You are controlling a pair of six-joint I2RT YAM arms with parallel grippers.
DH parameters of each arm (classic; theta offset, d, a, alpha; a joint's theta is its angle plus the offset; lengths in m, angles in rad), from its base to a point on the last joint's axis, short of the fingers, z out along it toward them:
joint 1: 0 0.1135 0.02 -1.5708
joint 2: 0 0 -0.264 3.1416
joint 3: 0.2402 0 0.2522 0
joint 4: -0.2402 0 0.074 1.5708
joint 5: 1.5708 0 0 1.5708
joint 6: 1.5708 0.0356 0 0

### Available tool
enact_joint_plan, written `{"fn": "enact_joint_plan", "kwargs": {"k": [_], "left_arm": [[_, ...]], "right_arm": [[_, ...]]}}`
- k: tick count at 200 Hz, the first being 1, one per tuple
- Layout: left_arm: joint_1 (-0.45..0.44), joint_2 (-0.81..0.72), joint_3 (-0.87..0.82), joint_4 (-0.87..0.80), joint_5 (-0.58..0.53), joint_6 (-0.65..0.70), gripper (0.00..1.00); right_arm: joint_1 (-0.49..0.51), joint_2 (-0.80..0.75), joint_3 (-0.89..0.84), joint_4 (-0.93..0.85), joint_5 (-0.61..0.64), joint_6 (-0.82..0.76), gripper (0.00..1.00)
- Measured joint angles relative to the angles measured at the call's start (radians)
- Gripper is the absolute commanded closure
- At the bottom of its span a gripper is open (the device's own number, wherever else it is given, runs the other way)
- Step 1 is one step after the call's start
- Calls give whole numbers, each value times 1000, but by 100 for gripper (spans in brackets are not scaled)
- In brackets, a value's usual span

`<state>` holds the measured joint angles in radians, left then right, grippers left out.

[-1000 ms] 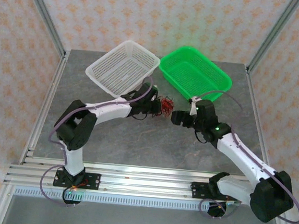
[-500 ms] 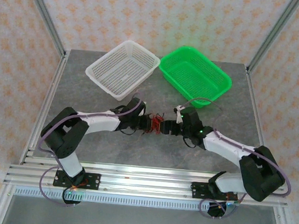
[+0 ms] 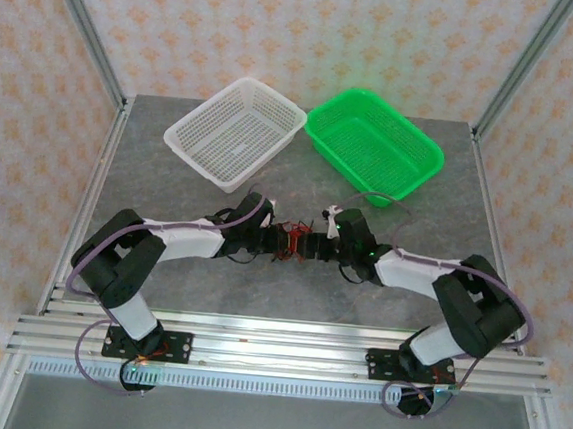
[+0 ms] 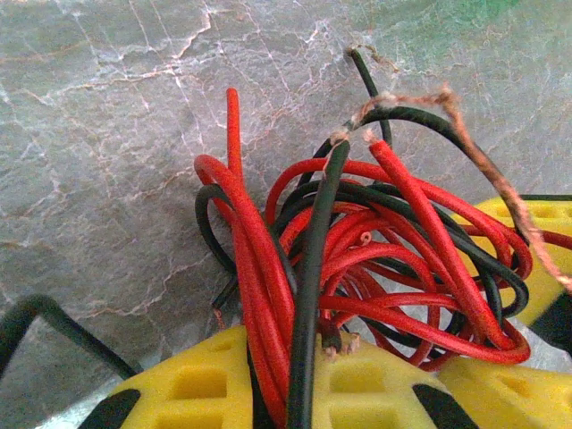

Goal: Untangle the cables

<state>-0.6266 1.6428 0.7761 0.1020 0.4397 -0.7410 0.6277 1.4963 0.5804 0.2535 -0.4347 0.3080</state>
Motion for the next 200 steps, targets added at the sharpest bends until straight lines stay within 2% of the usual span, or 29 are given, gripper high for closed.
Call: {"fn": "enact_joint_plan", "kwargs": {"k": [50, 83, 90, 128, 167, 181, 200], "left_arm": [[0, -1, -1, 0, 27, 1, 100], [0, -29, -1, -42, 27, 26, 100], [0, -42, -1, -58, 24, 35, 100], [-3, -109, 29, -187, -30, 103, 66], [-1, -199, 85, -297, -145, 174, 42], [-1, -217, 100, -323, -174, 194, 36], [-1, -244, 108, -346, -198, 216, 33]], "right_arm": [[6, 73, 0, 82, -29, -19, 66], [6, 76, -9, 97, -35, -91, 100], [6, 76, -12, 100, -39, -101, 100], [8, 39, -24, 106, -95, -130, 100], [8, -64, -31, 37, -140, -79, 100], [8, -87, -19, -16, -142, -18, 100], [8, -97, -8, -69, -130, 96, 100]]}}
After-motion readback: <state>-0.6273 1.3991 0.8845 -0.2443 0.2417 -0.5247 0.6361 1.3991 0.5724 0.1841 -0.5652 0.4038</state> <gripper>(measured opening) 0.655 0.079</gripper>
